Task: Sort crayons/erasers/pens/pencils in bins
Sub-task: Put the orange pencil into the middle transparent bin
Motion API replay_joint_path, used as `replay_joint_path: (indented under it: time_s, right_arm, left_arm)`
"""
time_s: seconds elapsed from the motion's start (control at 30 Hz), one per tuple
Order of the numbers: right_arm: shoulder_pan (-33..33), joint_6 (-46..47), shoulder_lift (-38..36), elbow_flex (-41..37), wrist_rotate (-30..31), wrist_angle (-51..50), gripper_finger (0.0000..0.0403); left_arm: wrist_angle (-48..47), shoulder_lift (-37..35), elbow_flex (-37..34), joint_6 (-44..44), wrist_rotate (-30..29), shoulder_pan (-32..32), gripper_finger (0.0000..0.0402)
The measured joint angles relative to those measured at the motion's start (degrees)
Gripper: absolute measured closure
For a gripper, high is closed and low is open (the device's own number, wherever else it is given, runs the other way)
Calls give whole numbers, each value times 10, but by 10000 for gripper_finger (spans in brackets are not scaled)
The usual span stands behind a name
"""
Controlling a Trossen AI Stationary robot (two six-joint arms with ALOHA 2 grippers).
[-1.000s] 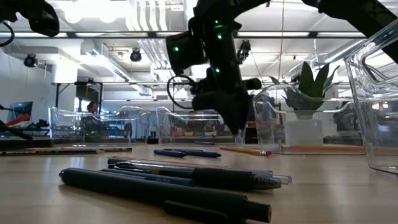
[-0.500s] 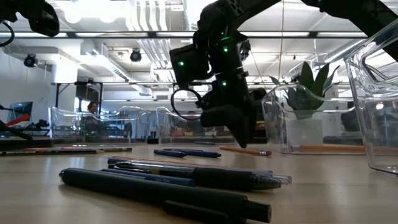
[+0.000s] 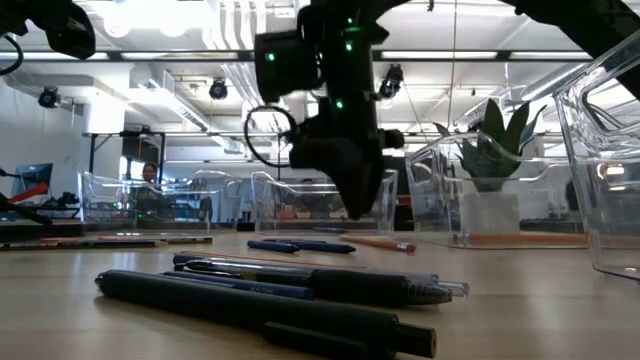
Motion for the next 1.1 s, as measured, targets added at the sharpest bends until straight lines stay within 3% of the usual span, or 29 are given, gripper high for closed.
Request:
replay_joint_path:
  time_s: [0.27,0.57,1.1]
  right_arm:
    - [0,66,0,52,1,4,264]
    - [-30,158,3,21,-29,12,264]
    - [-55,139,3,-38,-29,53,264]
  left_arm:
    - [0,0,0,0,0,0,249]
    - [0,0,0,0,0,0,249]
    - [0,0,0,0,0,0,249]
